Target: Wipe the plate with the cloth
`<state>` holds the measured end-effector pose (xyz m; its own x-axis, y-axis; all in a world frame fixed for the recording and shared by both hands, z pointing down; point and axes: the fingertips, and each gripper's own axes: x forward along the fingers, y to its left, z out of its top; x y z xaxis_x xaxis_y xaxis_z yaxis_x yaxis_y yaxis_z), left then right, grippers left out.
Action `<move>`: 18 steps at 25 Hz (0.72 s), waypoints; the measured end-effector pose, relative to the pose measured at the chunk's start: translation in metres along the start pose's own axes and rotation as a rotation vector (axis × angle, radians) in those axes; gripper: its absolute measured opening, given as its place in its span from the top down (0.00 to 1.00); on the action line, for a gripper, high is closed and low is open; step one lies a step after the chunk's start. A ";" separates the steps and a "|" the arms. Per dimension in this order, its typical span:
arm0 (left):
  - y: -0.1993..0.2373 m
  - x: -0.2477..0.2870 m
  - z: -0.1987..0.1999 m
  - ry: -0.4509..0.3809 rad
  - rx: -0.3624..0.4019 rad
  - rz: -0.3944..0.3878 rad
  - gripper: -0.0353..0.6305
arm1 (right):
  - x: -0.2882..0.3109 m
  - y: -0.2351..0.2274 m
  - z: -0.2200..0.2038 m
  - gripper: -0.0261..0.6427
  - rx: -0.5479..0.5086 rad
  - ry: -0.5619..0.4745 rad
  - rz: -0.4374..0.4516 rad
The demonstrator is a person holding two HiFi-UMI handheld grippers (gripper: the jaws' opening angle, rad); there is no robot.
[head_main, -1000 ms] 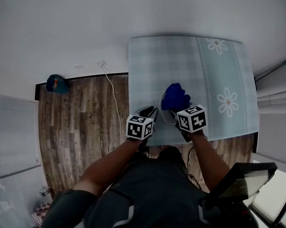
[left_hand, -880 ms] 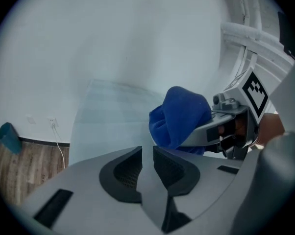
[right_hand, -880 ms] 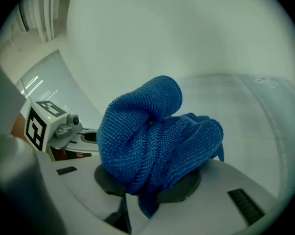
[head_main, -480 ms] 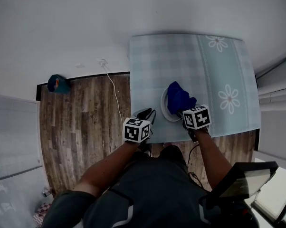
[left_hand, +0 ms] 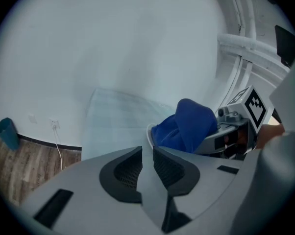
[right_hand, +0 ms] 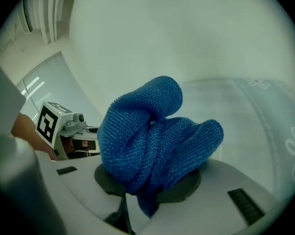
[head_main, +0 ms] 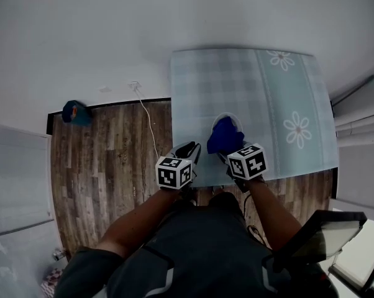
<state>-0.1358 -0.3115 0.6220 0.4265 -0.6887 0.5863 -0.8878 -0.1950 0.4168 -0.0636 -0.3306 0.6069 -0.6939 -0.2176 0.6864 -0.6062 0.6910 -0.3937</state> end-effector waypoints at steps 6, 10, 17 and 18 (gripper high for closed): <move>0.006 -0.015 -0.003 -0.025 -0.021 0.005 0.84 | 0.020 0.002 -0.027 0.78 0.035 0.022 -0.010; 0.004 -0.018 -0.002 -0.039 -0.015 -0.015 0.84 | -0.003 -0.029 -0.042 0.78 0.068 -0.005 -0.083; -0.008 -0.022 0.011 -0.080 0.027 -0.066 0.84 | -0.037 -0.065 -0.053 0.78 0.122 -0.048 -0.178; -0.011 -0.025 0.016 -0.101 0.027 -0.087 0.84 | -0.039 -0.068 -0.054 0.78 0.128 -0.054 -0.186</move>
<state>-0.1392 -0.3032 0.5914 0.4839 -0.7350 0.4749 -0.8531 -0.2751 0.4434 0.0259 -0.3314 0.6402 -0.5831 -0.3724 0.7220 -0.7679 0.5428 -0.3401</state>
